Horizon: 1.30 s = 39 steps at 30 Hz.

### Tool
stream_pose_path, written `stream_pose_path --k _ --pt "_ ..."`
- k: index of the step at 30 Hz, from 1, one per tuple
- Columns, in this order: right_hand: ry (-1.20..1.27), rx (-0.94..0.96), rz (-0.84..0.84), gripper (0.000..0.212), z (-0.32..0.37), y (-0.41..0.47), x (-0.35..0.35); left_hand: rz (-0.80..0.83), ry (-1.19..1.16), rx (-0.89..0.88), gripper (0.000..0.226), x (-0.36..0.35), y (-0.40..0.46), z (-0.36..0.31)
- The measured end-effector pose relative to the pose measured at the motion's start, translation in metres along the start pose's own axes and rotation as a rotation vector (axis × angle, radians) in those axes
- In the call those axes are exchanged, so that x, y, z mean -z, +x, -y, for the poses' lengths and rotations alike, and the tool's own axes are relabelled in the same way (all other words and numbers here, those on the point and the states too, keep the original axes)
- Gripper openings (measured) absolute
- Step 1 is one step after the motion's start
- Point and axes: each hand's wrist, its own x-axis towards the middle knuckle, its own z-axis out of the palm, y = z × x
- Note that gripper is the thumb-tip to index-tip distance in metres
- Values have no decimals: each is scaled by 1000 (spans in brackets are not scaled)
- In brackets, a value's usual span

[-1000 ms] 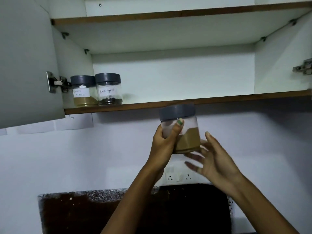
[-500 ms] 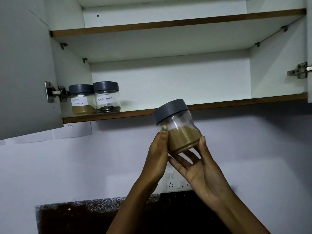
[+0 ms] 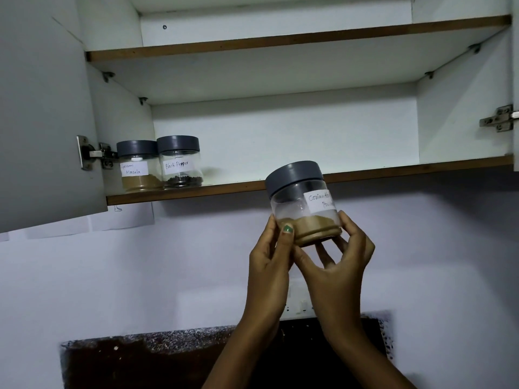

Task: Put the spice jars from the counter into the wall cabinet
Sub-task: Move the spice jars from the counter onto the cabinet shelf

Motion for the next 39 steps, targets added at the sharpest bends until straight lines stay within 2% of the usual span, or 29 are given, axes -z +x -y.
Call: stream_pose_path --k 3,6,10,15,23,28,31,34,39 --pt "0 75 71 79 0 -4 1 45 -31 0 31 1 0 -1" --pt "87 69 144 65 5 -9 2 39 -64 -5 38 5 3 1" --pt "76 88 144 56 6 -13 2 -11 -140 31 39 10 5 4" --pt "34 165 112 58 4 -16 0 -34 -155 69 31 12 6 3" --pt "59 178 137 61 3 -15 -5 -45 -146 56 35 17 9 7" --pt "74 161 157 64 9 2 -15 3 1 -3 35 19 23 1" --pt "49 188 159 71 14 19 -28 19 96 -51 43 25 39 -10" --pt "12 235 155 75 14 39 -49 -44 163 -105 45 33 59 -24" --pt "-125 352 162 77 0 68 -96 -292 337 -194 36 65 89 -39"
